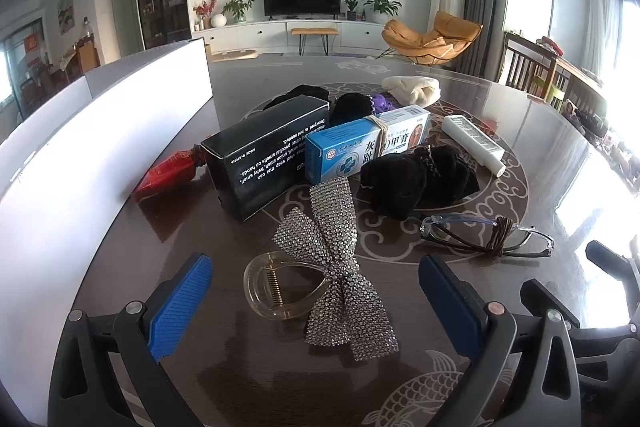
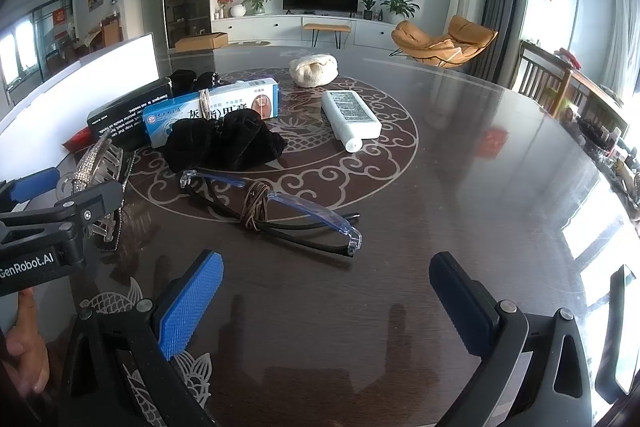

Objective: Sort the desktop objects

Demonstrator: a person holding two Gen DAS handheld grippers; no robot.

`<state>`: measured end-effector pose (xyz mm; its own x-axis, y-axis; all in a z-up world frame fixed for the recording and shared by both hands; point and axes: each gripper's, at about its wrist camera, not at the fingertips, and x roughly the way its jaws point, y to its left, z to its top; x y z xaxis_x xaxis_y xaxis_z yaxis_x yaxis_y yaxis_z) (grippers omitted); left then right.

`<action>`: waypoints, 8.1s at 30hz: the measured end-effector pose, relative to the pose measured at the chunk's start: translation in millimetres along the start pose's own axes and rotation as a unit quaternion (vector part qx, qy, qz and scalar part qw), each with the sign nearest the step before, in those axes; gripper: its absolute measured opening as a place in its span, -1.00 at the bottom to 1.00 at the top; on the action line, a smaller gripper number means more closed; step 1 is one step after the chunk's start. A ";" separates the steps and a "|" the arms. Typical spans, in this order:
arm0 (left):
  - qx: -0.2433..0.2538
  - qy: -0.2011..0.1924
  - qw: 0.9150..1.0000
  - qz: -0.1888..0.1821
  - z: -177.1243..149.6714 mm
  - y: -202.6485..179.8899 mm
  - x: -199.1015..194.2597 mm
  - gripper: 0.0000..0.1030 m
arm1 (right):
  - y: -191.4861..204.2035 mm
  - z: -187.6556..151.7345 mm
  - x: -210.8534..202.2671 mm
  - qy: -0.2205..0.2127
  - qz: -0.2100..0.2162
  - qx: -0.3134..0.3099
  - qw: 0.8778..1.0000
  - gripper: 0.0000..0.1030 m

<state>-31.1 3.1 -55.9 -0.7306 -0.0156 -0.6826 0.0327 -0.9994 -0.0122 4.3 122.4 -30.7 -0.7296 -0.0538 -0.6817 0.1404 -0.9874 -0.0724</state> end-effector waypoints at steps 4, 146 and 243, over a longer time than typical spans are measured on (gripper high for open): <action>-0.006 0.001 1.000 -0.004 -0.3 2.5 0.3 1.00 | 0.0 -0.3 -0.4 0.000 0.000 0.000 1.000 1.00; -0.016 -0.001 1.000 -0.009 -1.3 4.3 2.6 1.00 | 1.4 -1.2 2.6 0.003 -0.003 0.001 1.000 1.00; 0.111 0.062 0.992 0.017 -17.5 -9.1 4.9 1.00 | 2.6 -0.4 3.4 0.020 0.003 -0.001 1.000 1.00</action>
<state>-23.1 12.7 -71.9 -0.6416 -0.0583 -0.7648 -0.1063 -0.9807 0.1639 2.4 119.7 -33.4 -0.7008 -0.0540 -0.7113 0.1460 -0.9869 -0.0689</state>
